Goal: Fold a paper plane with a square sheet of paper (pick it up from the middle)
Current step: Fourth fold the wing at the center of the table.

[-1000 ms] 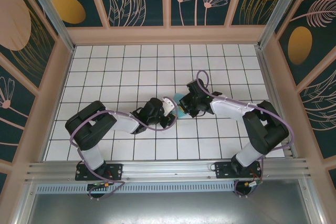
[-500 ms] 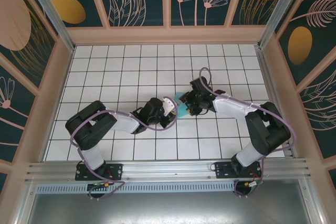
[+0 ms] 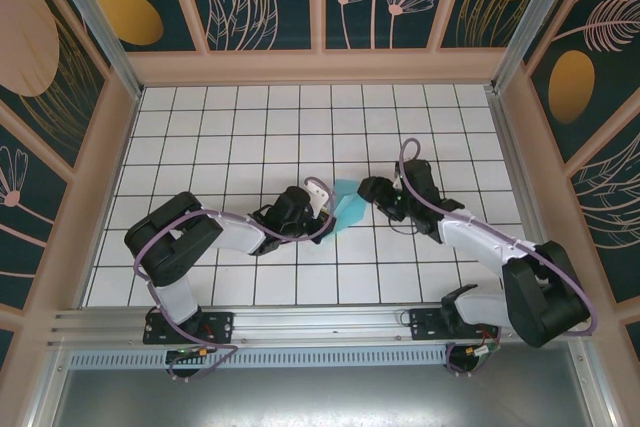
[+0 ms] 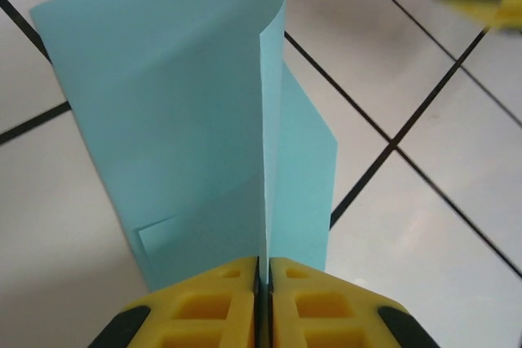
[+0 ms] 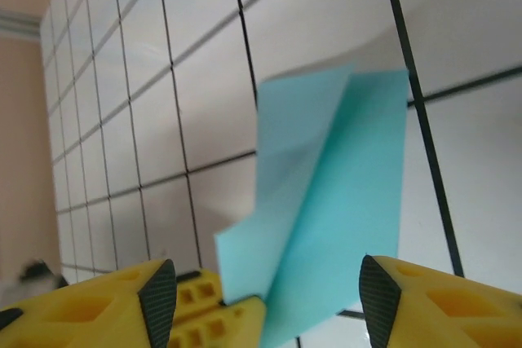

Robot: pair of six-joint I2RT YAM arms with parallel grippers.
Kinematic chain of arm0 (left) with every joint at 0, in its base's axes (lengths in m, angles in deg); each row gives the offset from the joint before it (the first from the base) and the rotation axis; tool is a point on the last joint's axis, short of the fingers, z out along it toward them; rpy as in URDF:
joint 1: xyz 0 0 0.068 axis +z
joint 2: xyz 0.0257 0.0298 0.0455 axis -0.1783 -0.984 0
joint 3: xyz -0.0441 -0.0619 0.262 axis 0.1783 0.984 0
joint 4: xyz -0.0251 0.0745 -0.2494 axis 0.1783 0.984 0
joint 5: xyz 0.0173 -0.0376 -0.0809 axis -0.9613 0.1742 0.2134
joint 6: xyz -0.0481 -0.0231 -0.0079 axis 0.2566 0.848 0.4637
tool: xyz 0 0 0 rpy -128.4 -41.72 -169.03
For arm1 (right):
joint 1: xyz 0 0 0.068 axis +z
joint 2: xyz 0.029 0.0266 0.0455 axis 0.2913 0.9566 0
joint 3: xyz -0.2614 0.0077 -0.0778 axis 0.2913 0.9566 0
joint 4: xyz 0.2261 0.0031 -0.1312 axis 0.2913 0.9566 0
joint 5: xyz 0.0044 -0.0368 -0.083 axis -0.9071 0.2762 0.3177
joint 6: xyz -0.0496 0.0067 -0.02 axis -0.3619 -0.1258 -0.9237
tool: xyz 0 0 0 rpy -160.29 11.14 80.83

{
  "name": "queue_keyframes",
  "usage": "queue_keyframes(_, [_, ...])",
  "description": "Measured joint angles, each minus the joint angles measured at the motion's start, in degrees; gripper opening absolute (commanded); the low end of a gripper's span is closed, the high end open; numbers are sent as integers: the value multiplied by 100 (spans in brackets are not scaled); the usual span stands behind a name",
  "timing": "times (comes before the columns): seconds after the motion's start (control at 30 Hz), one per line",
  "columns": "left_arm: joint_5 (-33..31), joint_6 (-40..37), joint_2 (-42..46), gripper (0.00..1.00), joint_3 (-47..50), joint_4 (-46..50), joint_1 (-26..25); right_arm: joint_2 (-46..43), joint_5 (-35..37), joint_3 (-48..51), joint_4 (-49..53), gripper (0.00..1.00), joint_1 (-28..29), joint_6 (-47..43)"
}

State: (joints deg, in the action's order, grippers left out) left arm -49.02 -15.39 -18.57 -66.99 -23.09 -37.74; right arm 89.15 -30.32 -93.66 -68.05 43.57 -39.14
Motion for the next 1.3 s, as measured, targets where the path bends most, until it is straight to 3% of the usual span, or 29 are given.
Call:
queue_keyframes(0.53, [240, 1639, -52, 12, 125, -474, 7, 1097, -1027, 212, -938, 48, -2, -542])
queue_keyframes(1.3, [518, 1853, -365, 14, 155, -734, 7, 1808, -1239, -136, -1067, 48, -2, -645])
